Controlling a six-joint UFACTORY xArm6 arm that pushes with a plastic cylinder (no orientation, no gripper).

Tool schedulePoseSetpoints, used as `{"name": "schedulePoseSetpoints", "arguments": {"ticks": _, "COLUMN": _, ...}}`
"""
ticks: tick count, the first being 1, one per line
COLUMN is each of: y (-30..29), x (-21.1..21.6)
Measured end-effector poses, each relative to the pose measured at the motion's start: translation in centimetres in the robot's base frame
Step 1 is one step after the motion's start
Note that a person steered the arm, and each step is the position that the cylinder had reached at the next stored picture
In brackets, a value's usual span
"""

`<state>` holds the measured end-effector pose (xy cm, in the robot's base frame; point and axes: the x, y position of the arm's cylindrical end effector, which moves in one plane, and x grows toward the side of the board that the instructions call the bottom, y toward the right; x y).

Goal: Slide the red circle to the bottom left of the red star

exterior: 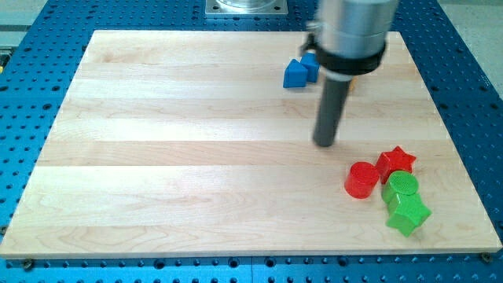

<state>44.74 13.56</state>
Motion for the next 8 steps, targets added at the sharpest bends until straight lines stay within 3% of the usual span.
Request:
{"name": "schedulePoseSetpoints", "arguments": {"ticks": 1, "y": 5.9, "x": -0.6}}
{"name": "schedulePoseSetpoints", "arguments": {"ticks": 2, "y": 5.7, "x": 0.1}}
{"name": "schedulePoseSetpoints", "arguments": {"ticks": 3, "y": 4.8, "x": 0.2}}
{"name": "schedulePoseSetpoints", "arguments": {"ticks": 4, "y": -0.9, "x": 2.6}}
{"name": "schedulePoseSetpoints", "arguments": {"ticks": 7, "y": -3.6, "x": 11.3}}
{"name": "schedulePoseSetpoints", "arguments": {"ticks": 8, "y": -4.0, "x": 8.6}}
